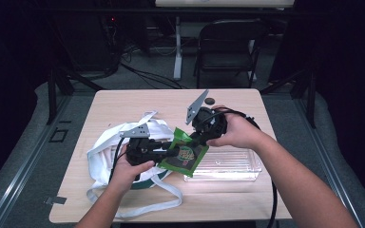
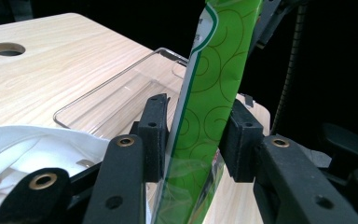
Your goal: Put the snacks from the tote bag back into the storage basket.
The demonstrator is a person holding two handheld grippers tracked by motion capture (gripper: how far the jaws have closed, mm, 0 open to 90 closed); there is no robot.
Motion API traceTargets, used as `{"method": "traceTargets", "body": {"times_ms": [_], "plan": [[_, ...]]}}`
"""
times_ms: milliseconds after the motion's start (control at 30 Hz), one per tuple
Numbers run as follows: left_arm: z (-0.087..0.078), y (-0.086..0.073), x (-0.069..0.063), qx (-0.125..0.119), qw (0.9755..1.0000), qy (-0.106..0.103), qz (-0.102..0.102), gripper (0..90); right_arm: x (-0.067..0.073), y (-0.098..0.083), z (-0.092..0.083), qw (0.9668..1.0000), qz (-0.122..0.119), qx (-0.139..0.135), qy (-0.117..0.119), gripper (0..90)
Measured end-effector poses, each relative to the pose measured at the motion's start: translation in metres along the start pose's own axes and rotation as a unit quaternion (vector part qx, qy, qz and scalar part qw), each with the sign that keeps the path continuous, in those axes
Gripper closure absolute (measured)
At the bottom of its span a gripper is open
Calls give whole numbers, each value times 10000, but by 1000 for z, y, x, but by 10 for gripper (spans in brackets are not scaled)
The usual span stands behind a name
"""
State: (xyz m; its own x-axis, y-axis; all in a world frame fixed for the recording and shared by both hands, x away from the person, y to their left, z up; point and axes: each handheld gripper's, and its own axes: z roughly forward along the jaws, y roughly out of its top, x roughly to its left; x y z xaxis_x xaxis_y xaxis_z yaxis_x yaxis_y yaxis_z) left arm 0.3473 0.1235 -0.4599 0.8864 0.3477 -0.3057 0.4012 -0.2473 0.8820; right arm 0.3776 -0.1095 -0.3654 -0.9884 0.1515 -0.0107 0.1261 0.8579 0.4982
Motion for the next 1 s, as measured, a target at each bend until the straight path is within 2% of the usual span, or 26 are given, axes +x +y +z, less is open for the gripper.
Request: {"method": "traceTargets", "body": {"times_ms": [233, 400, 433, 667, 833, 1000], "plan": [[0, -1, 1, 34, 10000, 82, -28, 605, 0, 0, -2, 9999, -61, 120, -49, 763], [0, -1, 2, 28, 9999, 121, -41, 597, 0, -1, -3, 10000, 1, 53, -56, 763], [0, -2, 2, 36, 9999, 116, -44, 594, -1, -1, -5, 9999, -21, 153, -78, 763], [1, -3, 3, 64, 9998, 152, -59, 585, -2, -3, -10, 9998, -4, 143, -109, 763], [0, -3, 4, 50, 9998, 194, -92, 575, -4, -4, -16, 9994, -15, 264, -217, 763], [0, -4, 5, 52, 9997, 225, -109, 572, -5, -6, -19, 9994, 4, 213, -285, 763]]}}
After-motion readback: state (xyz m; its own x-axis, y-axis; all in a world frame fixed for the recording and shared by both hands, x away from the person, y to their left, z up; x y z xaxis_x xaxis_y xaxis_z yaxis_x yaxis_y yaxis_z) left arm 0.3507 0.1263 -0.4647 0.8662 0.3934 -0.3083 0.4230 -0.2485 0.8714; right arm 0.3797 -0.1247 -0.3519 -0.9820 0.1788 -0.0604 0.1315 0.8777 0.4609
